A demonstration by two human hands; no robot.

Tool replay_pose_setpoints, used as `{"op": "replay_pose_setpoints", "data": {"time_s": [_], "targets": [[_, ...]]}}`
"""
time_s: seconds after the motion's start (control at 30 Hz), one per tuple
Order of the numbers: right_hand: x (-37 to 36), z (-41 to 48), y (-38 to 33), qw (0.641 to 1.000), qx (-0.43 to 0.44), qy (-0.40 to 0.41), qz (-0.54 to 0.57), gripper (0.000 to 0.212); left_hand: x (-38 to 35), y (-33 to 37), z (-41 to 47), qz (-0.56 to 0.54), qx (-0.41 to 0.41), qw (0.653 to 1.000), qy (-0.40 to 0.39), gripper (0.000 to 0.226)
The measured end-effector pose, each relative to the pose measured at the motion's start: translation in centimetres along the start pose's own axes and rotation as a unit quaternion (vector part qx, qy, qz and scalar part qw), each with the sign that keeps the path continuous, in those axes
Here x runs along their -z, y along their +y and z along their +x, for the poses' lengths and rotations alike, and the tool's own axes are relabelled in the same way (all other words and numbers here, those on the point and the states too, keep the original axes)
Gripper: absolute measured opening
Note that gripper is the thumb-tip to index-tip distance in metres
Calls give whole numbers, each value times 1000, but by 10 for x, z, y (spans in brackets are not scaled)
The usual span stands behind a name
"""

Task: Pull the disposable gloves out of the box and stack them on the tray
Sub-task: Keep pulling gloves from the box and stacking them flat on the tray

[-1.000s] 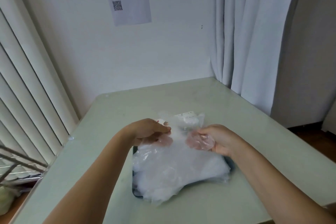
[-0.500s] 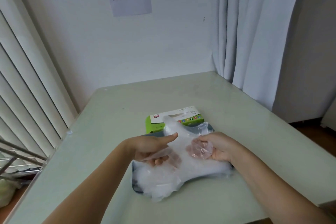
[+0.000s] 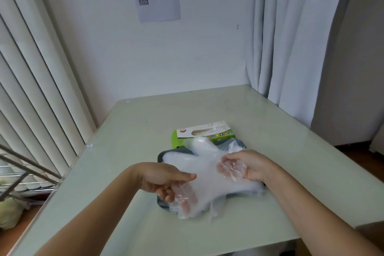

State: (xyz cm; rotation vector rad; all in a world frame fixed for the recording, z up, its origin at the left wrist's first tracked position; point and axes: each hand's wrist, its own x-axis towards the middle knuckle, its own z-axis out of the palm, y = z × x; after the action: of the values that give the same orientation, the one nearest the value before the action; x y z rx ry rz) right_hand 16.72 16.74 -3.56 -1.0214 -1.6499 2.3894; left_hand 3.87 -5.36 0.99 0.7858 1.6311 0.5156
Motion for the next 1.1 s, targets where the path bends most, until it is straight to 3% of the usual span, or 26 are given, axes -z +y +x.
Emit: {"op": "replay_pose_setpoints", "data": {"time_s": [0.1,0.17,0.23,0.3,0.4,0.47,0.53,0.6,0.7,0.77,0.87,0.93,1.0,1.07,1.1], "targets": [[-1,0,2,1000,-2,27,2,24,-1,1,-16,79,48,996,16,50],[-1,-2,2,999,-4,28,16,25,1,7,-32,128,91,985,70,49],[0,-4,0,1000,-1,24,20,22,6,15,-47,188,133,959,168,49],[1,-6,-2,1000,-2,25,16,20,13,25,-57,238,160,910,298,49],[0,-6,-3,1000,-7,24,12,16,13,42,-57,282,76,819,493,44],[0,-6,-4,1000,-11,20,9,16,2,56,-46,309,-22,775,551,36],[1,-4,-4,1000,-14,20,11,17,-16,72,-33,313,-112,790,516,33],[1,-2,-4,1000,-12,17,7,16,-29,79,-9,354,-143,817,432,41],[2,2,-3,1000,-17,9,-9,15,-37,74,31,413,-114,850,307,57],[5,2,-4,1000,-28,-4,2,18,-30,60,52,450,-71,853,256,66],[9,-3,-6,1000,-24,-7,-9,10,-13,34,71,496,-31,839,221,73],[7,-12,-9,998,19,6,-59,8,-8,22,76,473,-45,850,227,74],[8,-22,-12,963,126,91,-221,5,-7,17,79,443,-68,860,242,73],[7,-35,-11,885,260,166,-349,31,-8,13,82,438,-80,860,249,72],[4,-45,-10,847,334,162,-381,41,-8,12,82,439,-83,859,252,72]]}}
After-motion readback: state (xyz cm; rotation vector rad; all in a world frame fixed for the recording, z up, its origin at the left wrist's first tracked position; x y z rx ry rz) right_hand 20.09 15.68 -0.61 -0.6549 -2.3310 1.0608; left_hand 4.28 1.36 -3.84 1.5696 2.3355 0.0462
